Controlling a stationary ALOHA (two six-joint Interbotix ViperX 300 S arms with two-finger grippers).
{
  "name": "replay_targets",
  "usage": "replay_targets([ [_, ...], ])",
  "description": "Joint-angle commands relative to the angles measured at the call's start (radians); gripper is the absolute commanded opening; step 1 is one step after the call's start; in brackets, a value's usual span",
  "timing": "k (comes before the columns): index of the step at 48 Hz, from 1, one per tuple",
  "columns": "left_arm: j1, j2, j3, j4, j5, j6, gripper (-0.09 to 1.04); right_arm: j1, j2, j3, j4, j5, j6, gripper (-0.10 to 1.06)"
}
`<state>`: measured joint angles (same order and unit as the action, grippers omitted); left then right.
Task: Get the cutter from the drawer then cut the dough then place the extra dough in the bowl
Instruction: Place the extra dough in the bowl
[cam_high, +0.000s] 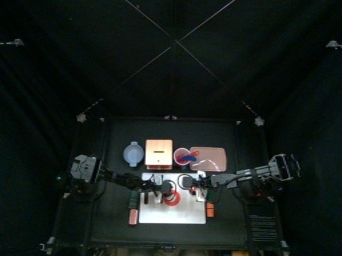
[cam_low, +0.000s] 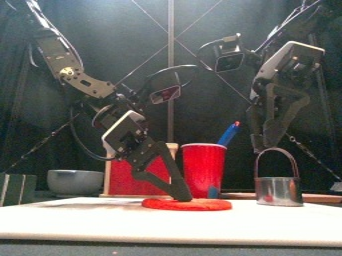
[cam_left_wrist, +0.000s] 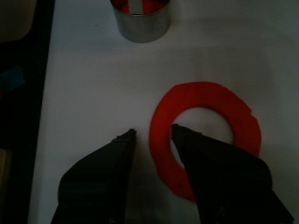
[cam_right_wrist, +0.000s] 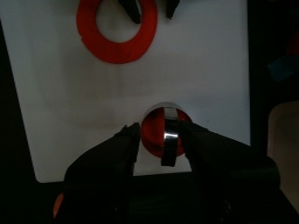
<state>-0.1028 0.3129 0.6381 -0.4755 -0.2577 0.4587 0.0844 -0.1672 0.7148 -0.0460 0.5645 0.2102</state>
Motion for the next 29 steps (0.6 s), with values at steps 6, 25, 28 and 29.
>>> replay_targets([
  [6, 0.011, -0.011, 0.002, -0.002, 0.009, 0.003, 0.67, -0.002, -0.02, -0.011, 0.003, -0.005, -0.002, 0.79],
  [25, -0.028, -0.031, 0.014, 0.046, -0.015, 0.006, 0.61, -0.003, -0.012, -0.008, 0.003, -0.005, -0.002, 0.79],
  [28, -0.031, -0.032, 0.014, 0.048, -0.018, 0.006, 0.6, -0.002, -0.012, -0.008, 0.003, -0.003, -0.002, 0.79],
  [29, -0.031, -0.032, 0.014, 0.048, -0.017, 0.006, 0.59, -0.003, -0.014, -0.008, 0.003, -0.003, -0.002, 0.79],
])
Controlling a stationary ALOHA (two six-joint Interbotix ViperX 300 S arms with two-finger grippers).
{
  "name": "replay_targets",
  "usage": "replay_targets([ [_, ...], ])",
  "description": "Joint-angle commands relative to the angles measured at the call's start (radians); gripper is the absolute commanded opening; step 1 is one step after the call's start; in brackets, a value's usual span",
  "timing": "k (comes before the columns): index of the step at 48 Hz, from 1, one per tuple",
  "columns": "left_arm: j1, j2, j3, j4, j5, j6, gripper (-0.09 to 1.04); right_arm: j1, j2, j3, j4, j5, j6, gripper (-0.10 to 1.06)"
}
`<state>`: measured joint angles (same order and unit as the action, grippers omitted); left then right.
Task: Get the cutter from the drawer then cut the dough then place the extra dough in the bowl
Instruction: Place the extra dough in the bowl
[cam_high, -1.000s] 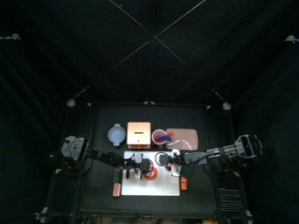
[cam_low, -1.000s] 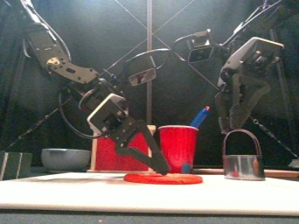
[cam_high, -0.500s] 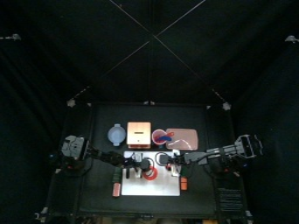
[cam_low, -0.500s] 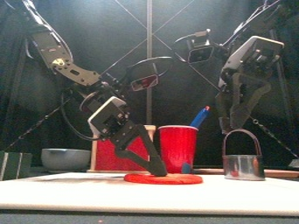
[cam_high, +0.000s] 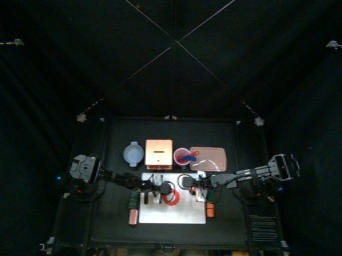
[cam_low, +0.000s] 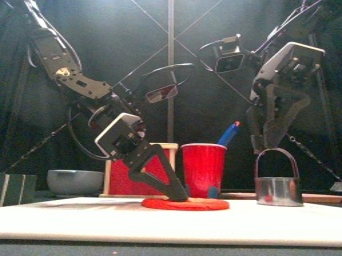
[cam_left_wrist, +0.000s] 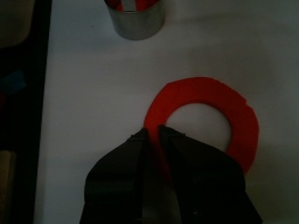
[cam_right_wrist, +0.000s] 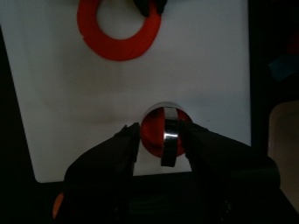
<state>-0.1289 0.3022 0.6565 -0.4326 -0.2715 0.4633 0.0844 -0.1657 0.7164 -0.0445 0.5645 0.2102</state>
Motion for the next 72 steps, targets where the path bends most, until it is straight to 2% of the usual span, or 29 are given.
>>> replay_targets([
  [1, -0.005, -0.02, -0.005, 0.005, -0.005, 0.002, 0.59, -0.003, -0.015, -0.009, 0.002, -0.003, -0.002, 0.79],
  [13, -0.005, -0.028, -0.003, 0.003, -0.017, -0.002, 0.58, -0.002, -0.014, -0.005, 0.002, -0.003, -0.002, 0.79],
  [20, -0.012, -0.078, 0.002, 0.005, -0.055, -0.002, 0.58, -0.003, -0.014, -0.003, 0.002, -0.002, -0.002, 0.79],
  [31, -0.041, -0.253, 0.061, 0.005, -0.109, 0.0, 0.58, -0.006, -0.021, -0.021, 0.008, -0.003, -0.002, 0.79],
  [44, -0.008, -0.509, 0.216, 0.003, -0.222, 0.005, 0.58, -0.006, -0.028, -0.031, 0.009, -0.011, -0.003, 0.79],
  [52, 0.103, -0.735, 0.342, 0.002, -0.258, 0.015, 0.58, -0.006, -0.028, -0.028, 0.009, -0.011, -0.003, 0.79],
  [63, 0.322, -1.049, 0.503, -0.008, -0.222, 0.023, 0.58, -0.006, -0.026, -0.028, 0.006, -0.011, -0.003, 0.79],
  [67, 0.4, -1.12, 0.54, -0.008, -0.181, 0.025, 0.58, -0.006, -0.028, -0.028, 0.005, -0.011, -0.003, 0.79],
  [72, 0.502, -1.137, 0.56, -0.006, -0.101, 0.026, 0.58, -0.008, -0.028, -0.029, 0.002, -0.011, -0.005, 0.79],
])
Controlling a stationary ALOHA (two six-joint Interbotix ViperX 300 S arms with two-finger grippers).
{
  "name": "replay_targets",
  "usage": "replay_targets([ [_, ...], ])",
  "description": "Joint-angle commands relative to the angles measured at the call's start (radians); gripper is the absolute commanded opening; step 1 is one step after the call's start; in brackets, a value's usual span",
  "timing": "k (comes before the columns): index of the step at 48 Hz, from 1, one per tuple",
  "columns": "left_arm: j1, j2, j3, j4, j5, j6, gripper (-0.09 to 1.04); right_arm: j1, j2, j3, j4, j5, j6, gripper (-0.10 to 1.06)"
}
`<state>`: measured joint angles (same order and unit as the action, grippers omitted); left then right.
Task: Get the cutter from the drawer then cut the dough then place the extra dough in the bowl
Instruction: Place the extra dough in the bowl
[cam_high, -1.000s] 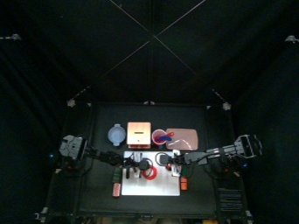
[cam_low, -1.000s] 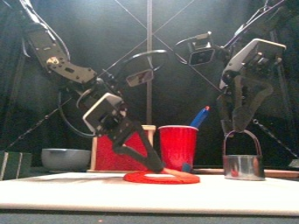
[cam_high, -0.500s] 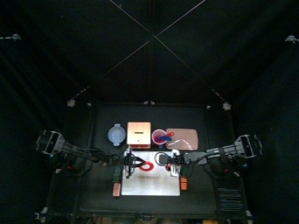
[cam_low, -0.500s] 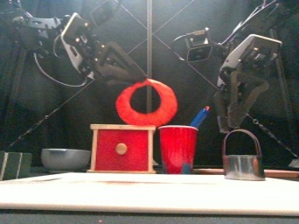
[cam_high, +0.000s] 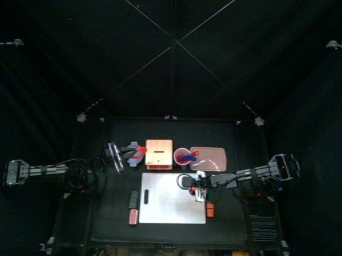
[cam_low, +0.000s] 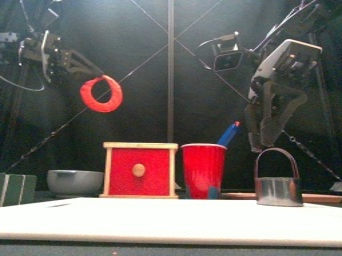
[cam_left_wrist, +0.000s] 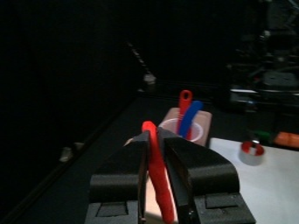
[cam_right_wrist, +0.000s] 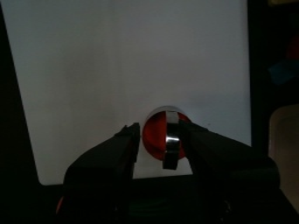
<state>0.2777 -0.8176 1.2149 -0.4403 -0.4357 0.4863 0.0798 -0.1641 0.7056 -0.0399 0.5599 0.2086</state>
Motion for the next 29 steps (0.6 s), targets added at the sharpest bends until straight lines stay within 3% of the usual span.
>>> replay_targets([
  [1, 0.115, -0.015, 0.003, 0.002, 0.078, 0.005, 0.58, -0.003, -0.028, -0.018, -0.005, -0.006, -0.003, 0.79],
  [12, 0.219, 0.106, 0.017, 0.048, 0.219, 0.0, 0.58, -0.011, -0.02, -0.025, -0.009, -0.011, -0.003, 0.79],
  [29, 0.179, 0.308, 0.028, 0.041, 0.219, -0.003, 0.61, -0.015, -0.018, -0.026, -0.011, -0.012, -0.003, 0.79],
])
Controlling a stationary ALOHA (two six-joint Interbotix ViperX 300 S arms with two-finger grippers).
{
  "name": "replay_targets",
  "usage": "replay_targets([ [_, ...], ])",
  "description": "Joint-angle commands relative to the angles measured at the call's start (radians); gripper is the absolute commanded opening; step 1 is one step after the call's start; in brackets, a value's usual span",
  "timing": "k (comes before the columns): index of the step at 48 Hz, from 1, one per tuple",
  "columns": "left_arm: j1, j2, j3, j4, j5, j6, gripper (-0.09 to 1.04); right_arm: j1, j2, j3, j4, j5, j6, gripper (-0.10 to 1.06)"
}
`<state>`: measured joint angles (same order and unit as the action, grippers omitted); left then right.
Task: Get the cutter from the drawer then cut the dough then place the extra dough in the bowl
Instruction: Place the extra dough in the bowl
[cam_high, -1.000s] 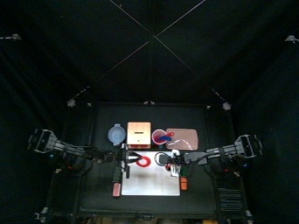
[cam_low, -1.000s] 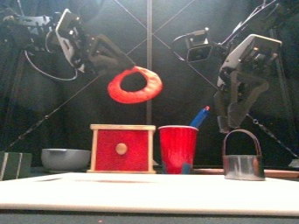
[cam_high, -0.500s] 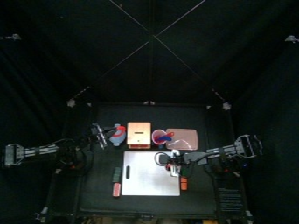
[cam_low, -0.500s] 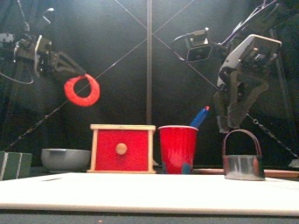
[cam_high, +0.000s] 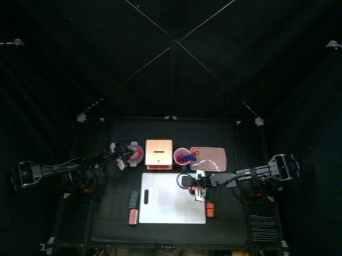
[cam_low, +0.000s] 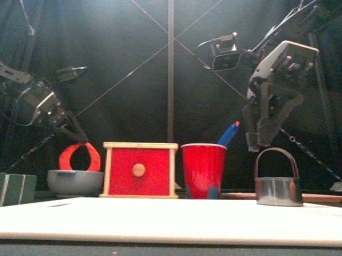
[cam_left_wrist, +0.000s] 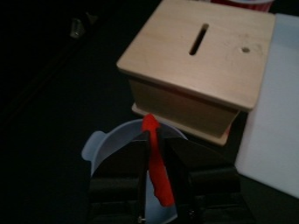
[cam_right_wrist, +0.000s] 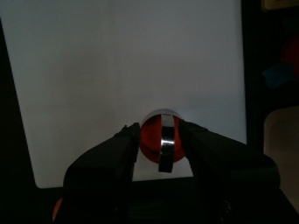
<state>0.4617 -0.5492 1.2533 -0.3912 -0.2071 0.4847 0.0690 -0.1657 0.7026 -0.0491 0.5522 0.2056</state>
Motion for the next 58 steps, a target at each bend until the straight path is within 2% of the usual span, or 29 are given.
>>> replay_targets([
  [1, -0.003, 0.044, -0.011, -0.011, -0.012, -0.003, 0.62, -0.006, -0.017, -0.023, 0.0, -0.005, 0.0, 0.79],
  [6, 0.02, 0.052, -0.003, -0.075, -0.023, -0.006, 0.69, -0.005, -0.017, -0.025, -0.002, -0.003, 0.002, 0.79],
  [14, 0.035, 0.046, 0.012, -0.179, -0.037, -0.002, 0.91, -0.005, -0.017, -0.028, 0.003, -0.002, 0.002, 0.79],
  [18, 0.035, 0.04, 0.017, -0.219, -0.072, -0.006, 0.98, -0.005, -0.017, -0.028, 0.0, -0.002, 0.002, 0.79],
  [36, 0.034, -0.055, 0.005, -0.491, -0.112, -0.023, 0.99, -0.005, -0.015, -0.029, 0.0, -0.002, 0.002, 0.79],
  [41, -0.025, -0.114, -0.017, -0.554, -0.078, -0.038, 1.0, -0.006, -0.017, -0.029, 0.002, -0.002, 0.002, 0.79],
  [49, -0.067, -0.176, -0.008, -0.479, -0.106, -0.034, 0.99, -0.008, -0.017, -0.035, -0.003, -0.006, 0.0, 0.79],
  [52, -0.091, -0.187, -0.009, -0.394, -0.106, -0.035, 0.99, -0.012, -0.017, -0.046, -0.008, -0.023, -0.002, 0.79],
  [58, -0.202, -0.19, -0.017, -0.23, -0.115, -0.04, 0.99, -0.021, -0.035, -0.067, -0.038, -0.107, -0.002, 0.79],
])
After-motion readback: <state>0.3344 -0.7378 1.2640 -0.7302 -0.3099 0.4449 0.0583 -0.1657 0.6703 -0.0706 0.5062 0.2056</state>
